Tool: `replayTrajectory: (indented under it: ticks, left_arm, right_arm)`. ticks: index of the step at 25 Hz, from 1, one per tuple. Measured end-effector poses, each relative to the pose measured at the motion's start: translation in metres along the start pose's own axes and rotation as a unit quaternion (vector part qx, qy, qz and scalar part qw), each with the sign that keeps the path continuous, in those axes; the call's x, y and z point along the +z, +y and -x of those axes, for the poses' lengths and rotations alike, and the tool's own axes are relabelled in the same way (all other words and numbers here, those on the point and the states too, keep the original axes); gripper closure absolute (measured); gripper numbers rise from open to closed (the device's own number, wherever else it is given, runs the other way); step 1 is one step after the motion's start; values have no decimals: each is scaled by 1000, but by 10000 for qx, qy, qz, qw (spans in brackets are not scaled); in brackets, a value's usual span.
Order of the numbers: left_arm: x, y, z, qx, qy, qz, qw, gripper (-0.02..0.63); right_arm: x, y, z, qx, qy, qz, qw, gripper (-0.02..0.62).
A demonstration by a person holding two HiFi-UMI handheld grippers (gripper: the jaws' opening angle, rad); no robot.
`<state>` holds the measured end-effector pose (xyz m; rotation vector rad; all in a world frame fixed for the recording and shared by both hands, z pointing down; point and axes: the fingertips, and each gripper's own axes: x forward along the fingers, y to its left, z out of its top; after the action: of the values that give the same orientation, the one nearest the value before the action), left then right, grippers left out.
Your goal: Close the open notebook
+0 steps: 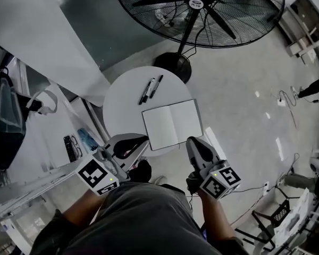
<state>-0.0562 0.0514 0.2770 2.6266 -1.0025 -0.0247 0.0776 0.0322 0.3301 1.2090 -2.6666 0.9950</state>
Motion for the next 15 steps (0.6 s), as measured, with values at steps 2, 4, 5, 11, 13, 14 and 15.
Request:
replayTrajectory:
  ticks: [2,4,5,11,13,14,15]
  left_arm:
    - [2,11,-1,-23,0,4,10000,591]
    - [5,21,-1,-29,-22,-2,10000,591]
    - [6,26,-2,-23,-35,-4,10000,591]
    - [8,46,3,5,-57,29,10000,591]
    - [7,50,3,-3,-49,46,10000,591]
    - [6,51,3,-12,-42,55,10000,591]
    - [6,51,2,-22,-33,64,10000,591]
  right_arm:
    - [3,0,-10,-28,7,9,10000,574]
    - [5,-1,-18,-67,8,4,10000,574]
    - [6,-1,-21,-89,9,-1,10000,574]
    - [6,-3,-37,-190,42,-7,9998,574]
    - [6,-5,-40,-213,47,-2,9998,574]
    - [7,-5,-41,-223,51,3,9997,574]
    - [7,-5,-42,-234,56,10,9997,574]
